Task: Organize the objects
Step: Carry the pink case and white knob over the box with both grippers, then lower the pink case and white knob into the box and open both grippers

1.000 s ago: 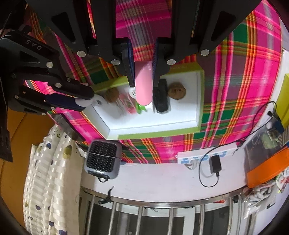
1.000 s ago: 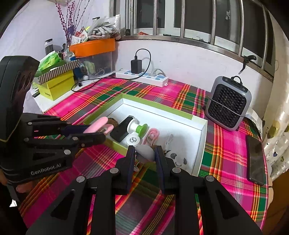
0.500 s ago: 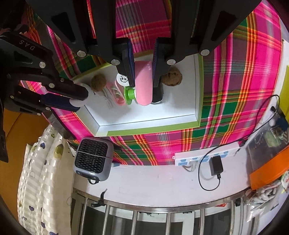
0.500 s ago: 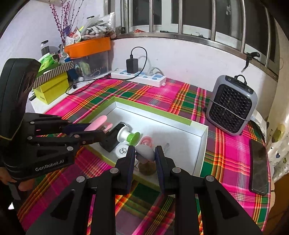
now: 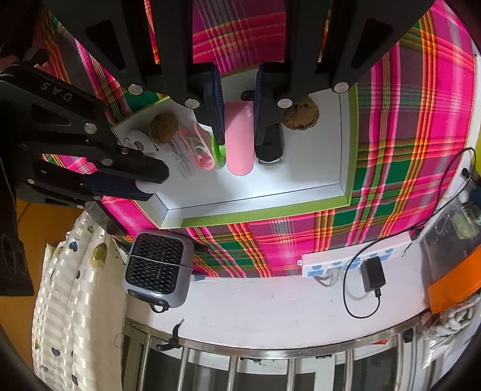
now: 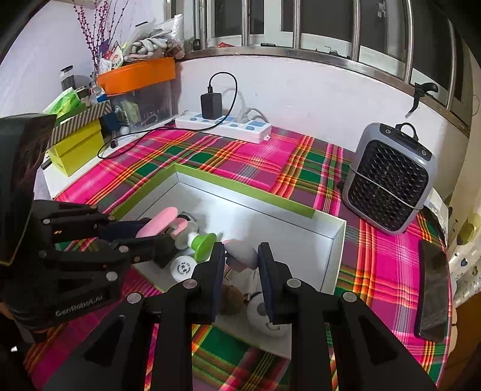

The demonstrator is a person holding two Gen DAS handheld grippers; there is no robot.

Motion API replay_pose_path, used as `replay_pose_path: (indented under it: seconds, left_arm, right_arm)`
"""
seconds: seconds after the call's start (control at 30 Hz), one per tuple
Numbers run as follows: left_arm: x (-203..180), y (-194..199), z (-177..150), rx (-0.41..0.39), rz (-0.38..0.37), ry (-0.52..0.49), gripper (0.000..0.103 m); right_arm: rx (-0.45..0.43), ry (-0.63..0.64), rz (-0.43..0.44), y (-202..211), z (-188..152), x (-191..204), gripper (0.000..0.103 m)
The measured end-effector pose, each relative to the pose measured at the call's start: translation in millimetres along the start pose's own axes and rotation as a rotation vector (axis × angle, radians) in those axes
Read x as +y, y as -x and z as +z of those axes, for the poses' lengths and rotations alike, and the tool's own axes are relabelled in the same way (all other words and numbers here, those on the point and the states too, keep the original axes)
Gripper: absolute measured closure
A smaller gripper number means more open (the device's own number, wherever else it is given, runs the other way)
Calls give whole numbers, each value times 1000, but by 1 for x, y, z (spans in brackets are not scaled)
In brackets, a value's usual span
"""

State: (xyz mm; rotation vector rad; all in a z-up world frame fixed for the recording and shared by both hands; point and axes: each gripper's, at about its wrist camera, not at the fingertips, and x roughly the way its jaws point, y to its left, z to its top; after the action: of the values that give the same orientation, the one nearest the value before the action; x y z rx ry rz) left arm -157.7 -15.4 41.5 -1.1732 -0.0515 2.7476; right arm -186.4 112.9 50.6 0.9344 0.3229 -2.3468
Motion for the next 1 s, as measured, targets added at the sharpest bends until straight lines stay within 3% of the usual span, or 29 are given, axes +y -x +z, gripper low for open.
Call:
replay_pose_path:
  seconds: [1.0]
  left_arm:
    - [-8,-24,4,8,-9,-18,87]
  right_arm:
    - [95,-19,-19,-40,-8,-7,79]
